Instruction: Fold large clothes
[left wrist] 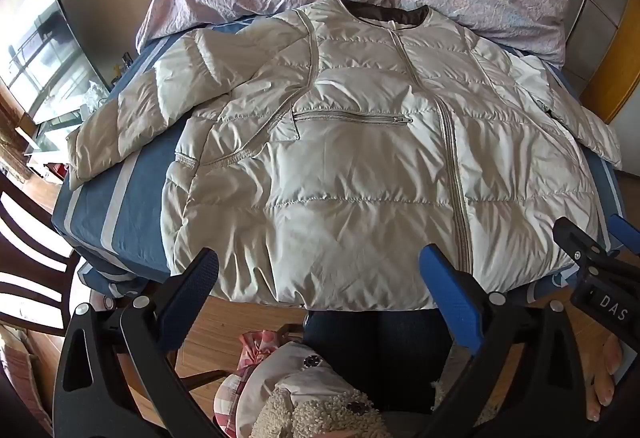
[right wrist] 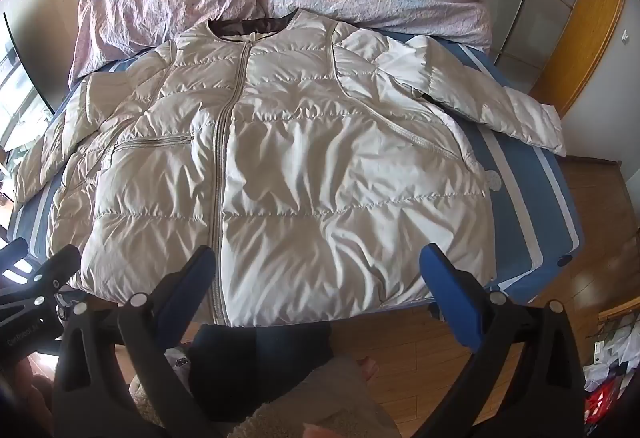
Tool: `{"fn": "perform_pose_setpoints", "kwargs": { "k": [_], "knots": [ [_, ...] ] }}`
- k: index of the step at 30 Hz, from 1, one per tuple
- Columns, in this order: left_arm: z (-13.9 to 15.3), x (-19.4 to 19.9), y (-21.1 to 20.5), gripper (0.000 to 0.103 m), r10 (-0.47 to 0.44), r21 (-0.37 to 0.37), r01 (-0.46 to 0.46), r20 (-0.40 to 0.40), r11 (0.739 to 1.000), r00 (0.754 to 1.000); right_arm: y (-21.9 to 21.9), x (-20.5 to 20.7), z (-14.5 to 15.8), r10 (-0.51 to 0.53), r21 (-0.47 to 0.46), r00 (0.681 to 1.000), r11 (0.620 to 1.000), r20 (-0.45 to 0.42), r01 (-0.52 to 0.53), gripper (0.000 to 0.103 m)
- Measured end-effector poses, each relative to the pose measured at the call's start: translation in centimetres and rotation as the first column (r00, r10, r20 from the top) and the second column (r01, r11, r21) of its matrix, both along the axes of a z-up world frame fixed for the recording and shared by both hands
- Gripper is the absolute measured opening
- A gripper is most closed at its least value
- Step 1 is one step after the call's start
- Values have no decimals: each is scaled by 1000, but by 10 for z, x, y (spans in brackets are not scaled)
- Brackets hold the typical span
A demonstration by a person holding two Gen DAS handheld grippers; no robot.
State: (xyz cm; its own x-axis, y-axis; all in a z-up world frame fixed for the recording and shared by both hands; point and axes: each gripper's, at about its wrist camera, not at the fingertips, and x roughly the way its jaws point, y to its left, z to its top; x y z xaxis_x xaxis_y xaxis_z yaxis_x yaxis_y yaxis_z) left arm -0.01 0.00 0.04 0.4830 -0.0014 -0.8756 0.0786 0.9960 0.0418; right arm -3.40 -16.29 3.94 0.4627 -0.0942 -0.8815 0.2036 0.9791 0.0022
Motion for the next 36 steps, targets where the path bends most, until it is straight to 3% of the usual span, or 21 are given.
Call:
{"fn": "perform_pose_setpoints", "kwargs": {
  "k": [36],
  "knots": [
    [0,0,0,102,1,2,-1,6,1000,1000,-3,-1,-1,-2,22,1000,1000,1,2,101]
  ]
}}
